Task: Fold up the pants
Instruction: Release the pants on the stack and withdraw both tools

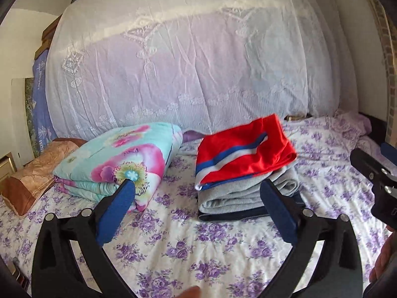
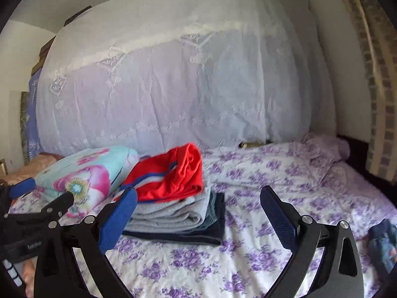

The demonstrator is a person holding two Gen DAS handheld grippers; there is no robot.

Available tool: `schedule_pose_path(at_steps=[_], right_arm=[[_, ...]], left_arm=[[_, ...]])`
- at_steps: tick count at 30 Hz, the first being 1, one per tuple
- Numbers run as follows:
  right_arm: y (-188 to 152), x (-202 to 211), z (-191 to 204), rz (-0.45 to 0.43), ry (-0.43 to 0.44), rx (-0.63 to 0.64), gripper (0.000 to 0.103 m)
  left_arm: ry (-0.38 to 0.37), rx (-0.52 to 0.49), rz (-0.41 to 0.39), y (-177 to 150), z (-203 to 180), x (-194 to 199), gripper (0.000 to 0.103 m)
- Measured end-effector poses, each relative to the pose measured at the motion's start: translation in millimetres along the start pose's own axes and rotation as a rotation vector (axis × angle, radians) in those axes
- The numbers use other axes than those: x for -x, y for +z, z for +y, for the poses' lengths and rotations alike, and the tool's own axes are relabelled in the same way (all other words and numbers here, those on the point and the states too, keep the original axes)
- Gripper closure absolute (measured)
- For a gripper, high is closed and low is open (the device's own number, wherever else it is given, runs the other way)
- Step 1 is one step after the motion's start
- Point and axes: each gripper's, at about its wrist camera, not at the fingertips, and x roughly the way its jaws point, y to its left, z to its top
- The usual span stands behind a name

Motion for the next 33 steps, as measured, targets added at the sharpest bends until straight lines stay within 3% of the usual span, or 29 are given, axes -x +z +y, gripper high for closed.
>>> schedule_pose_path(at_steps=[5,8,16,33], right_arm=[[16,-2,24,-0.030,-0.043,0.031,0.003],[7,-14,33,-0.003,-0.042,0.101,0.003],[-6,-36,19,0.072,-0.004,0.090,0.003],[-8,-38,22,0.093,0.020,0.096,0.003]], left_arm=[[-0.019,-0.012,0.002,3,-4,-4,0.005],[0.003,-0.003,0.030,0,0,-16,0.005],[-0.001,0.039,0.097,-9,6,-35,0.005],[-0.023,0.026,0.069,-9,0,-29,0.005]])
